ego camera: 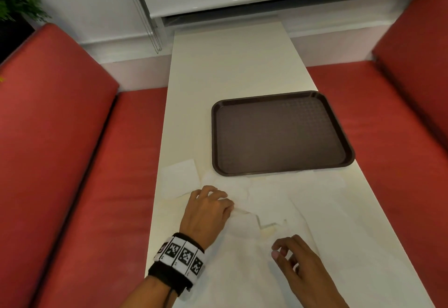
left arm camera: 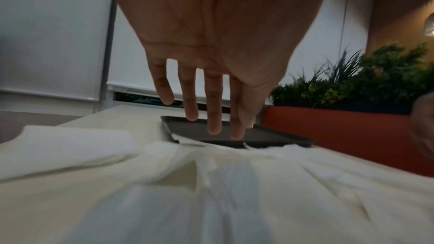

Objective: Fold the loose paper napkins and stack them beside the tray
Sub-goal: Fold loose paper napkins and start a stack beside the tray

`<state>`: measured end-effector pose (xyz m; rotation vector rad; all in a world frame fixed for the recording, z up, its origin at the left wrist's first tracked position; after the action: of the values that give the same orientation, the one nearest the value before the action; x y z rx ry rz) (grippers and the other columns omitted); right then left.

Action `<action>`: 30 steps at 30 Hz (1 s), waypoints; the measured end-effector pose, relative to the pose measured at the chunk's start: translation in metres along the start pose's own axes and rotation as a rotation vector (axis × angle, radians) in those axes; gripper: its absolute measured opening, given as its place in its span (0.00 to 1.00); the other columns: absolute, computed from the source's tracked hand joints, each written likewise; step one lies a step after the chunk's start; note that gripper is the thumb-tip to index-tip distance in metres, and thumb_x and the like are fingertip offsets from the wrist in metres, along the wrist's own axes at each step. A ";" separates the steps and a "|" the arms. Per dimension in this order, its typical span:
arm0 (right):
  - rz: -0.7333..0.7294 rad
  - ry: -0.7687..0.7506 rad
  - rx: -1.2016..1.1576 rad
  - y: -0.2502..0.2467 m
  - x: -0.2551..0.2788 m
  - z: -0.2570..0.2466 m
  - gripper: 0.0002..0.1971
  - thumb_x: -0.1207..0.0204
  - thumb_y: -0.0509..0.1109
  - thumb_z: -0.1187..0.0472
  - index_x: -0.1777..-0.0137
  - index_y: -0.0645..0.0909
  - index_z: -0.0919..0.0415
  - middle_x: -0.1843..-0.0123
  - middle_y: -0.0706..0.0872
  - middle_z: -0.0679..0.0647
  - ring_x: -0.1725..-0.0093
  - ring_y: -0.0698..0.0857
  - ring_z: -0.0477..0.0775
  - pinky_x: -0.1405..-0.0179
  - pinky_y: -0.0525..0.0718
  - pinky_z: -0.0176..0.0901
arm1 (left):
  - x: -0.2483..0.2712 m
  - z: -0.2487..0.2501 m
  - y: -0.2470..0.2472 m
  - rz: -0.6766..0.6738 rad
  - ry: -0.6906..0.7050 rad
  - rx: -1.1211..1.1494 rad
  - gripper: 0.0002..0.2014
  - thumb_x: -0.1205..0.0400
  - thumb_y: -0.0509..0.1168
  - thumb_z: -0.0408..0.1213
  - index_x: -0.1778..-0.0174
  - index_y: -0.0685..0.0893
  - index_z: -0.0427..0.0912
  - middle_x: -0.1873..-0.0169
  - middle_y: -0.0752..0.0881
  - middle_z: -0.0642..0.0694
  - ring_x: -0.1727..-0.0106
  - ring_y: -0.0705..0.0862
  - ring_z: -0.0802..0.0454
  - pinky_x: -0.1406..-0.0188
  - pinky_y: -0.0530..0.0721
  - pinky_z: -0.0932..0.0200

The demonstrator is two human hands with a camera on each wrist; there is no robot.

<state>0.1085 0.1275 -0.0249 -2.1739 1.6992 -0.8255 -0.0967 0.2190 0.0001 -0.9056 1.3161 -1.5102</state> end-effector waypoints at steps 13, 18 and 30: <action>-0.061 0.032 0.085 -0.023 0.012 0.032 0.06 0.22 0.72 0.53 0.51 0.79 0.39 0.50 0.77 0.43 0.55 0.85 0.40 0.63 0.78 0.27 | -0.026 -0.030 0.053 -0.247 -0.628 0.084 0.22 0.14 0.61 0.53 0.31 0.73 0.43 0.35 0.81 0.44 0.34 0.80 0.42 0.37 0.77 0.46; -0.036 0.044 0.067 -0.031 0.015 0.042 0.08 0.22 0.72 0.55 0.51 0.79 0.39 0.52 0.78 0.44 0.57 0.85 0.41 0.64 0.78 0.28 | -0.029 -0.032 0.034 -0.113 -0.627 0.121 0.12 0.14 0.63 0.49 0.43 0.77 0.46 0.46 0.86 0.47 0.43 0.83 0.44 0.43 0.77 0.48; 0.187 -0.113 -0.135 -0.052 0.011 -0.007 0.26 0.29 0.80 0.58 0.42 0.75 0.28 0.45 0.79 0.37 0.49 0.86 0.40 0.56 0.82 0.31 | -0.001 0.021 -0.075 0.264 -0.413 0.689 0.10 0.18 0.68 0.31 0.58 0.74 0.47 0.57 0.81 0.51 0.59 0.81 0.59 0.63 0.77 0.72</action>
<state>0.1484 0.1331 0.0110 -2.0601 1.9139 -0.5433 -0.0889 0.2142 0.0771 -0.5241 0.5248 -1.3352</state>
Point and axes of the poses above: each hand's wrist, its own x-axis away from the middle knuckle, its own y-axis out of the palm, z = x × y, the point moved 8 cm from there along -x, towards the middle knuckle
